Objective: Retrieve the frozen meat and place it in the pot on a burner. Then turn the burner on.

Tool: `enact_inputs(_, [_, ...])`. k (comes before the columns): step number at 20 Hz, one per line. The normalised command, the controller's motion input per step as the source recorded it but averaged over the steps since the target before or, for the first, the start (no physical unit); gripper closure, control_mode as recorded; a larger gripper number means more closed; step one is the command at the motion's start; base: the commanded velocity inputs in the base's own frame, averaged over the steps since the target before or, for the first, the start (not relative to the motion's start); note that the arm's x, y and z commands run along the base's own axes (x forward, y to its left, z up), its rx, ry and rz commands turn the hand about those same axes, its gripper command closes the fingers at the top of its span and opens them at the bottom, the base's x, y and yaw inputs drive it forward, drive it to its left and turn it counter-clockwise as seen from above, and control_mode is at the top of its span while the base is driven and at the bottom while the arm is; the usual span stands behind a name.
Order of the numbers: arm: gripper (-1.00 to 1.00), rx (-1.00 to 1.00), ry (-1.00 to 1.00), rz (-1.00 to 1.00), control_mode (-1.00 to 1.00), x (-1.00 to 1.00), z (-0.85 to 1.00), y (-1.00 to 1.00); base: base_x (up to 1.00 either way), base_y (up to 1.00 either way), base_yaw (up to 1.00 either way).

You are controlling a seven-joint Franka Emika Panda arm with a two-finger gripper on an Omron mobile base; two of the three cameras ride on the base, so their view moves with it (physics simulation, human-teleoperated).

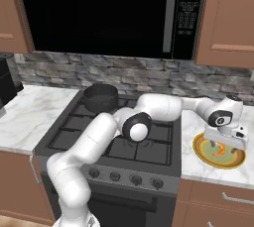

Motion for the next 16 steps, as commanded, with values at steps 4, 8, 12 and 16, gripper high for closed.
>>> enact_inputs(4, [-1.00,0.00,0.00,0.00,-1.00,0.00,-0.20,0.00,0.00,0.00,0.00])
enact_inputs(8, [-1.00,0.00,0.00,0.00,-1.00,0.00,-0.16,0.00,0.00,0.00,0.00])
enact_inputs(12, [1.00,0.00,0.00,0.00,-1.00,0.00,-0.11,0.00,0.00,0.00,0.00])
enact_inputs(16, [1.00,0.00,0.00,0.00,-1.00,0.00,-0.15,0.00,0.00,0.00,0.00])
